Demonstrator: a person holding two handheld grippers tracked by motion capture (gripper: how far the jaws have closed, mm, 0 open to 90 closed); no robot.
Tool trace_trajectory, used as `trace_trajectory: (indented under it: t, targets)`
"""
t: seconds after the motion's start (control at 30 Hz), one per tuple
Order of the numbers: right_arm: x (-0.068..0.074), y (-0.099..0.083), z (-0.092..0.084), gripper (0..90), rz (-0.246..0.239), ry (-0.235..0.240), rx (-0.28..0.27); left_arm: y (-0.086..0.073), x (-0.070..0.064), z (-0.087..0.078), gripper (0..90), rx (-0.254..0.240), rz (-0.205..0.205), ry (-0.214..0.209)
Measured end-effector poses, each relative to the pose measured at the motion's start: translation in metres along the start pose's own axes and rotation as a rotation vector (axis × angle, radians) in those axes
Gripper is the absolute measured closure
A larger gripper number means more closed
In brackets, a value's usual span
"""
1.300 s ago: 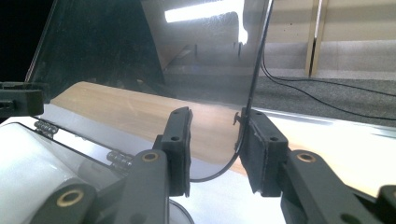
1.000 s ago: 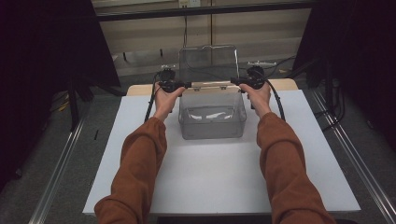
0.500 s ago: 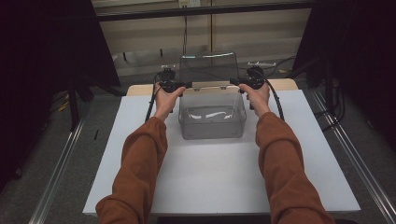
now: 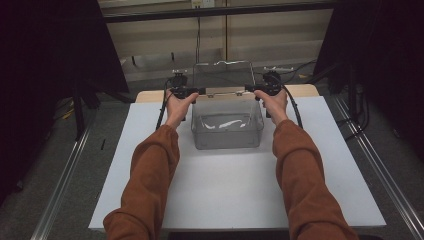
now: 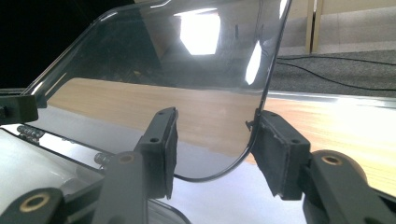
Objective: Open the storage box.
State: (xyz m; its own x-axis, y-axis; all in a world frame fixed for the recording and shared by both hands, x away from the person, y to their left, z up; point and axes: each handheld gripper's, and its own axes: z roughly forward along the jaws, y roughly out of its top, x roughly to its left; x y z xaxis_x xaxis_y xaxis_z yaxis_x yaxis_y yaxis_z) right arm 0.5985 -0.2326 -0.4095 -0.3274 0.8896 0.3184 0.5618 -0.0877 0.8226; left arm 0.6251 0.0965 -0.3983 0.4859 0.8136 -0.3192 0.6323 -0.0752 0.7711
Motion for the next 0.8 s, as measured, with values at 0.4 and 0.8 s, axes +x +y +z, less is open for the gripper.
trace_trajectory:
  t: [0.4, 0.8]
  targets:
    - [0.0027, -0.0022, 0.0032, 47.4, 0.016, -0.018, -0.009, -0.0002, -0.0004, 0.0009, 42.7, -0.005, -0.009, 0.004]
    - [0.0046, -0.0045, 0.0050, 43.7, 0.029, -0.024, -0.008, -0.0017, 0.0030, 0.0039, 41.2, -0.005, -0.028, -0.004]
